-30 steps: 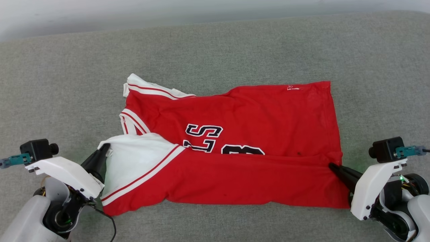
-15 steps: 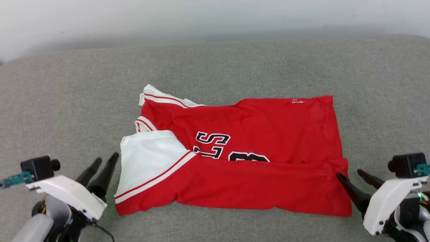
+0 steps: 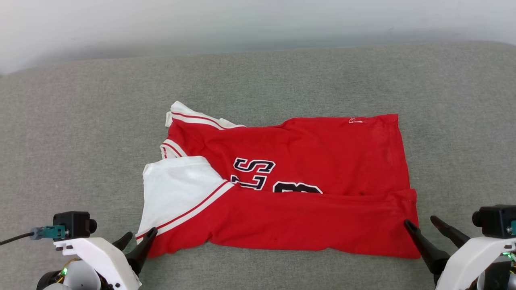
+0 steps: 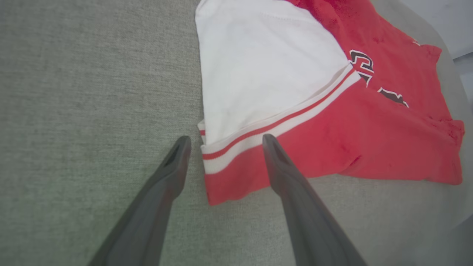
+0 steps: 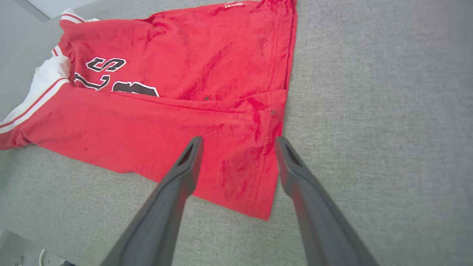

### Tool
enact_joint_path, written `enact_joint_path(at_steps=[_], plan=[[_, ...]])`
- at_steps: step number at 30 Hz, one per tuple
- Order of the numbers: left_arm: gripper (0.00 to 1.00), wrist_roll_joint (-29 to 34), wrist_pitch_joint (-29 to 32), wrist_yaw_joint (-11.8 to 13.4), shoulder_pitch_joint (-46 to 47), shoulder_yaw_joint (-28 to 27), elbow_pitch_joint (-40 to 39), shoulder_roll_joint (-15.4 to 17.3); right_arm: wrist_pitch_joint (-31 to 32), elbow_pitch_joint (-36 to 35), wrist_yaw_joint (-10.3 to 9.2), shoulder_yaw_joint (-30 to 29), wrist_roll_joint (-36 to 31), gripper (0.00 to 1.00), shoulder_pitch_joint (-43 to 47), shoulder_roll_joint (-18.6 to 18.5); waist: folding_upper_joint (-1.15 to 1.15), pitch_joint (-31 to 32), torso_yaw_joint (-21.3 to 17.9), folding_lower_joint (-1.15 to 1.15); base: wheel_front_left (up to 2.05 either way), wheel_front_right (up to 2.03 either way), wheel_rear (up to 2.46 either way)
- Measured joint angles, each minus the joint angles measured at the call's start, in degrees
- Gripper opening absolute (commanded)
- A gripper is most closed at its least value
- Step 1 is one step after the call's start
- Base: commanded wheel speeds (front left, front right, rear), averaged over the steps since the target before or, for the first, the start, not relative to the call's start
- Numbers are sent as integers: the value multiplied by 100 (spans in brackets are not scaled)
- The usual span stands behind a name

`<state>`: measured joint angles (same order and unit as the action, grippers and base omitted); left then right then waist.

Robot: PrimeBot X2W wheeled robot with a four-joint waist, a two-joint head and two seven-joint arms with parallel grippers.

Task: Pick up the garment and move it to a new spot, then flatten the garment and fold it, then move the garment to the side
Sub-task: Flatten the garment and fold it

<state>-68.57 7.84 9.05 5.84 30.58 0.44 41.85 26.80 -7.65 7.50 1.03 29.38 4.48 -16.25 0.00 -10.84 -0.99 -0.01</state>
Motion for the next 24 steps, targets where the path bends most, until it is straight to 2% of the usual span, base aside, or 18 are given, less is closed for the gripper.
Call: enact_joint_path(at_steps=[2,7,19,20,21,22,23,24], plan=[[100,0,110,165,1,5,-20,34,58,-111,0,-54,-54,100,41,58,0,2,-32,0,0,0,0],[100,16,465,389,10,127,-31,102,204,-281,0,-105,-116,100,70,181,0,8,-113,0,0,0,0],[100,-31,970,534,154,278,208,225,567,-549,0,-180,-230,100,170,346,0,-58,-272,0,0,0,0],[91,-32,991,533,162,286,214,231,603,-581,0,-181,-234,100,170,355,0,-66,-279,0,0,0,0],[70,-26,1014,532,175,297,223,231,620,-612,0,-186,-235,100,170,370,0,-74,-286,0,0,0,0],[41,-23,1021,522,183,302,232,236,656,-639,0,-194,-249,100,170,386,0,-83,-292,0,0,0,0],[2,-23,1021,506,192,307,244,236,672,-662,0,-202,-269,100,170,398,0,-91,-298,0,0,0,0],[0,-4,1020,455,207,323,247,244,687,-688,0,-222,-274,100,170,412,0,-99,-304,0,0,0,0]])
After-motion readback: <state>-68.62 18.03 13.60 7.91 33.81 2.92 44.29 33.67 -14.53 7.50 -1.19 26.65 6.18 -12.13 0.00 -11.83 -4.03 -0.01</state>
